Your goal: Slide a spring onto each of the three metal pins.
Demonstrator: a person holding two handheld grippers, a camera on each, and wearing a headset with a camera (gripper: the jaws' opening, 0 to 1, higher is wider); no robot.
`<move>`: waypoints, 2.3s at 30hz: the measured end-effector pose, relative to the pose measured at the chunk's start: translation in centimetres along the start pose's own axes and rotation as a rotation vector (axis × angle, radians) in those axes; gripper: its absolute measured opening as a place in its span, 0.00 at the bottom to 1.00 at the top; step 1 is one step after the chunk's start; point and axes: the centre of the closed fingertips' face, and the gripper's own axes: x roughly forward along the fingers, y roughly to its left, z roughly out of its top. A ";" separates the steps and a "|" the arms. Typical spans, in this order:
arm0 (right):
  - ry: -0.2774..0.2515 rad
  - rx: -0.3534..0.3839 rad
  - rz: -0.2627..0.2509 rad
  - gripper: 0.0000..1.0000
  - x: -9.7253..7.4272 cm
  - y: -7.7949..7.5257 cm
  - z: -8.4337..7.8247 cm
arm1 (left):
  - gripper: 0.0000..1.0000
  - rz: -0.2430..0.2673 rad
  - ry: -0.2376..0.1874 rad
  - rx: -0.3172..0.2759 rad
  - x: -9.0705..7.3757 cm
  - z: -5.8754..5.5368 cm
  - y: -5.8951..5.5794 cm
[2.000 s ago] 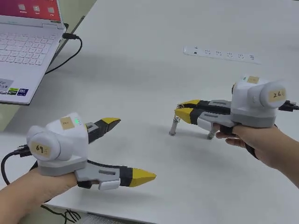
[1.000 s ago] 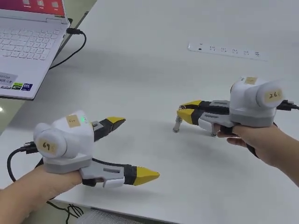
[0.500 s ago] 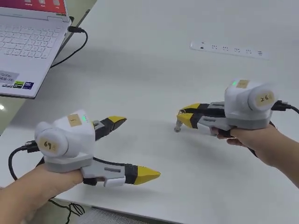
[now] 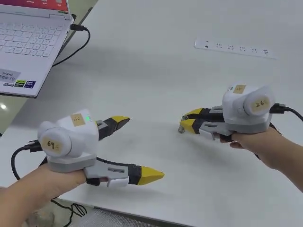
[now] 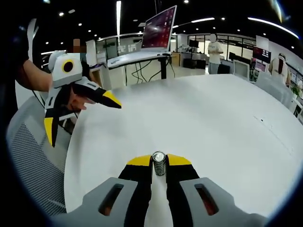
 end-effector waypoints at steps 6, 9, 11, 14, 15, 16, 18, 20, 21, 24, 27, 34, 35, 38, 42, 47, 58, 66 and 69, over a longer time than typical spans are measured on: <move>0.011 -0.010 -0.002 0.08 0.1 -0.1 -0.4 | 0.93 0.002 0.000 -0.001 0.0 0.0 0.1; 0.034 -0.027 -0.005 0.08 0.2 -0.1 -0.8 | 0.93 0.000 0.002 0.000 0.1 0.0 0.0; 0.028 -0.027 -0.004 0.08 0.2 0.0 -0.6 | 0.93 0.000 0.003 -0.001 0.1 0.0 0.0; 0.029 -0.029 -0.005 0.08 0.2 0.2 -0.5 | 0.93 -0.003 0.003 -0.001 0.3 0.1 -0.1; 0.029 -0.027 -0.005 0.08 0.2 0.2 -0.5 | 0.93 -0.004 0.005 0.001 0.3 0.1 -0.1; 0.030 -0.025 -0.006 0.08 0.2 0.3 -0.5 | 0.93 -0.004 0.006 0.004 0.3 0.1 -0.1; 0.032 -0.023 -0.006 0.08 0.1 0.3 -0.5 | 0.92 -0.006 0.005 0.004 0.4 0.2 -0.1; 0.044 -0.026 -0.006 0.09 0.1 0.3 -0.7 | 0.92 -0.005 0.004 0.007 0.6 0.4 -0.1; 0.050 -0.031 -0.006 0.09 0.0 0.3 -0.8 | 0.92 -0.005 0.006 0.009 0.7 0.5 -0.1; 0.044 -0.036 -0.015 0.16 0.0 0.2 -0.7 | 0.92 0.000 0.002 0.013 0.9 0.9 0.0; 0.035 -0.026 -0.017 0.17 -0.1 0.2 -0.4 | 0.92 0.002 0.001 0.017 1.2 1.2 0.1; 0.021 -0.033 -0.014 0.19 -1.1 0.3 0.2 | 0.92 0.005 -0.007 0.019 1.7 2.1 -0.2; 0.015 -0.033 -0.013 0.19 -1.3 0.3 0.3 | 0.92 0.005 -0.006 0.019 1.7 2.2 -0.3; 0.007 -0.034 -0.016 0.20 -1.8 0.5 0.5 | 0.92 0.004 -0.005 0.023 1.8 2.4 -0.5; -0.013 -0.034 -0.010 0.21 -2.6 0.9 0.9 | 0.92 0.004 -0.005 0.027 1.9 2.7 -0.8; -0.030 -0.050 -0.002 0.23 -3.9 1.7 1.2 | 0.92 0.003 -0.006 0.037 2.2 3.2 -1.2; -0.074 -0.045 -0.008 0.32 -8.1 1.9 0.3 | 0.94 -0.005 -0.004 0.047 3.1 3.8 -2.4; -0.118 -0.016 -0.039 0.40 -10.9 1.4 -0.7 | 0.95 -0.009 -0.004 0.053 3.7 4.1 -3.0; -0.130 -0.002 -0.042 0.42 -11.7 1.6 -1.0 | 0.95 -0.012 -0.001 0.055 3.9 4.2 -3.3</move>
